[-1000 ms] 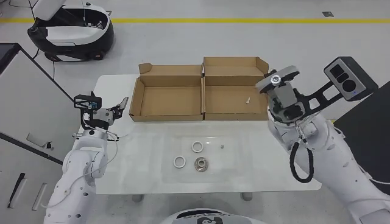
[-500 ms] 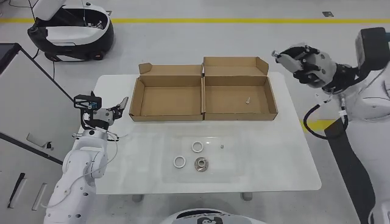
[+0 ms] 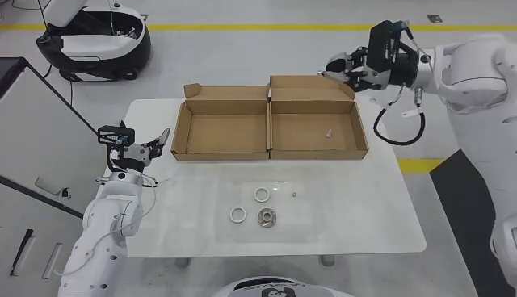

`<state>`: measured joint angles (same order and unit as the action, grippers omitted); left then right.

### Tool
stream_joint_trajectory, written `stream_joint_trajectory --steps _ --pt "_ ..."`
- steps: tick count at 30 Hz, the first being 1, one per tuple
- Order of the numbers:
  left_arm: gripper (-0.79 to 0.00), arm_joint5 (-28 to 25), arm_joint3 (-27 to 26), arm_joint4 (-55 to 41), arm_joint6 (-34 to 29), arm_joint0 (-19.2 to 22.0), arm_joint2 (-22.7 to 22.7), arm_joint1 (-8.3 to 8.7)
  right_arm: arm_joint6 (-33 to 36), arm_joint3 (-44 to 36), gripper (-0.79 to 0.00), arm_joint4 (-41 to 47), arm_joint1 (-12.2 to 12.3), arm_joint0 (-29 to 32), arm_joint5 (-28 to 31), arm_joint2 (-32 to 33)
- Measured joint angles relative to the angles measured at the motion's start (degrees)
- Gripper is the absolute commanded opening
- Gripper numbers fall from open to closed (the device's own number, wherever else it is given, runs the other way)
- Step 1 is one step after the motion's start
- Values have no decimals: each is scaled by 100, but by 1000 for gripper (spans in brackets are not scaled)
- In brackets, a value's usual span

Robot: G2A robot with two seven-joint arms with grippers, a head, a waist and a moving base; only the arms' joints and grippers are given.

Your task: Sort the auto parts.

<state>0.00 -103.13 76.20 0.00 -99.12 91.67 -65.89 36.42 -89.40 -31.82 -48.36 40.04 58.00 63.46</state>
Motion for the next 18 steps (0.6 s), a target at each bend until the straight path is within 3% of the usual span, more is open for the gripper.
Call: stream_joint_trajectory --steps 11,18 --pt "0 0 0 0 0 0 0 0 -172 1286 -785 -1315 -454 -1577 0 -2243" --pt "0 0 0 0 0 0 0 0 -272 2006 -785 -1966 -735 -2276 0 -3433"
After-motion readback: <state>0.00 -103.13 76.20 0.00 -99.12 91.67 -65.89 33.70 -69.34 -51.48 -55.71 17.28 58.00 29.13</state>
